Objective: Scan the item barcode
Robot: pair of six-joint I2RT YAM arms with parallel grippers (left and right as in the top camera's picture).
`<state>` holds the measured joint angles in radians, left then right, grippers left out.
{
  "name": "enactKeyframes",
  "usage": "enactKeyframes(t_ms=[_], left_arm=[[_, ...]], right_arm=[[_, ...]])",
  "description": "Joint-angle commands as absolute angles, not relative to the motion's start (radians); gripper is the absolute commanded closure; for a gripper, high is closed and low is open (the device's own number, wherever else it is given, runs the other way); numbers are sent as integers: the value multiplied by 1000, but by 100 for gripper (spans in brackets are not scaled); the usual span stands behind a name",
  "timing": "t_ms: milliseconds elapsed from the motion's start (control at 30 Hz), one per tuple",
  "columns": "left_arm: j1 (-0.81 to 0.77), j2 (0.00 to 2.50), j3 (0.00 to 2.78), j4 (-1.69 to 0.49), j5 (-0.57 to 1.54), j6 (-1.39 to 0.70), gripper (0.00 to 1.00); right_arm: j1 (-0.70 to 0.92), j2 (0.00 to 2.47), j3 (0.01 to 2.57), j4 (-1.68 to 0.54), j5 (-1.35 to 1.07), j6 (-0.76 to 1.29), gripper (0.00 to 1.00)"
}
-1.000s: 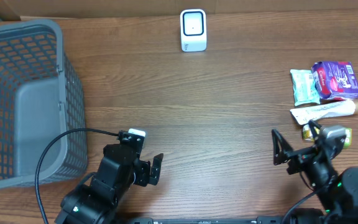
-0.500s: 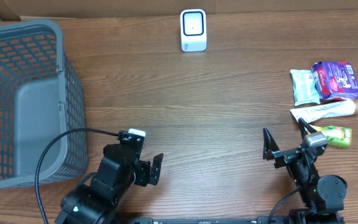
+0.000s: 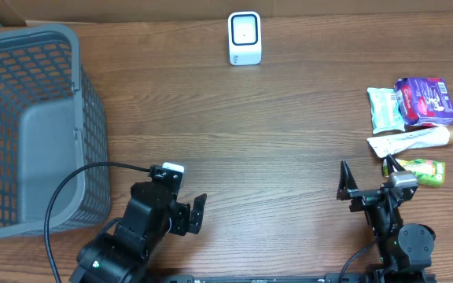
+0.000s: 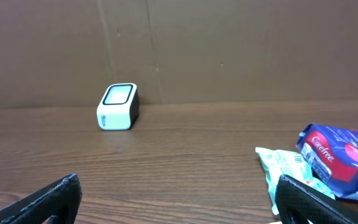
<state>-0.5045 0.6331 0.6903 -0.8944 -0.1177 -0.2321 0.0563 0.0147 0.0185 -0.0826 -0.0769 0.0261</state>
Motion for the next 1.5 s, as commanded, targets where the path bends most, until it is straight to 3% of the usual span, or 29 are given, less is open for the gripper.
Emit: enactKeyframes(t_ms=[0, 933, 1067, 1300, 1467], left_arm=[[-513, 633, 690, -893, -131, -216, 0], [-506, 630, 690, -894, -130, -216, 1], [-410, 630, 680, -894, -130, -217, 0], [-83, 567, 579, -857, -16, -225, 0], [-6, 394, 398, -571, -11, -174, 0]], right_arm=[[64, 3, 8, -80, -61, 25, 0], [64, 3, 8, -80, -61, 25, 0], [64, 3, 8, -80, -61, 25, 0], [64, 3, 8, -80, -61, 25, 0], [64, 3, 8, -80, -61, 25, 0]])
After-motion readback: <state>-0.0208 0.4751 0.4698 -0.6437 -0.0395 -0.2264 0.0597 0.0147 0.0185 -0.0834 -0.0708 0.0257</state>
